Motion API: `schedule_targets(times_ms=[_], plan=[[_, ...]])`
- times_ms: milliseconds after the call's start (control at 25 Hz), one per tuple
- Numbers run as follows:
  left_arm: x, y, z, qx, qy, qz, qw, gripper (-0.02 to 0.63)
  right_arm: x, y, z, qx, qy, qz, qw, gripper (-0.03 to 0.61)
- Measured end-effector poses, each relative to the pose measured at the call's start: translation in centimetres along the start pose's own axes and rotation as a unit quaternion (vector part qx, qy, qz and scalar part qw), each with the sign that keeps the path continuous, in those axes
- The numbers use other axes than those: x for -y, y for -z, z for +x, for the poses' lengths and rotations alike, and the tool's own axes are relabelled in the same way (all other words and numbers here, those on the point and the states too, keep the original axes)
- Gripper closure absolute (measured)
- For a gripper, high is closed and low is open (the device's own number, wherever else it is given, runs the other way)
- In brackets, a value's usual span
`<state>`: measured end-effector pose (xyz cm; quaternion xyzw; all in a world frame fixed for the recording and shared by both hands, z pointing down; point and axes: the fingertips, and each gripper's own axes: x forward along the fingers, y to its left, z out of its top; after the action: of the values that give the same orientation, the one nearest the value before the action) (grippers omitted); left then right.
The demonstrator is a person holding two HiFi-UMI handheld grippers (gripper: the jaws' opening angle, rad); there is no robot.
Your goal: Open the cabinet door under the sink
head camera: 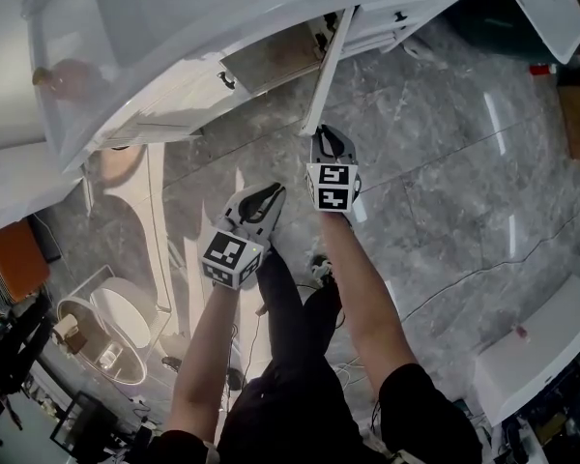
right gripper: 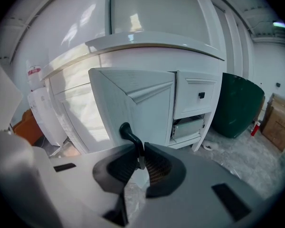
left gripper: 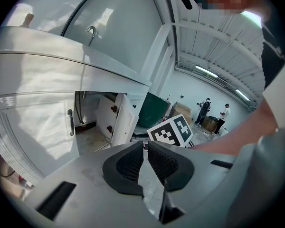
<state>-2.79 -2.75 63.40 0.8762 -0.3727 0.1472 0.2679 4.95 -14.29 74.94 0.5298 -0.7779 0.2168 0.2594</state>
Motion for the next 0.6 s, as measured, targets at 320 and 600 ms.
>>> schedule_targets(times_ms=[320,600], plan=[[1.6,0.0,1.1,-0.006,0.007,0.004,0.9999,0.574,3.4,0.7,-1.6,-0.002,0.001,-0.048,0.999,0.491],[3.5,-0.1,2.1,-0.01,0.025,0.012,0.9996,0.574,5.4,1.3,-2.3,0.004,-0.016,-0.058,0.998,0.492]])
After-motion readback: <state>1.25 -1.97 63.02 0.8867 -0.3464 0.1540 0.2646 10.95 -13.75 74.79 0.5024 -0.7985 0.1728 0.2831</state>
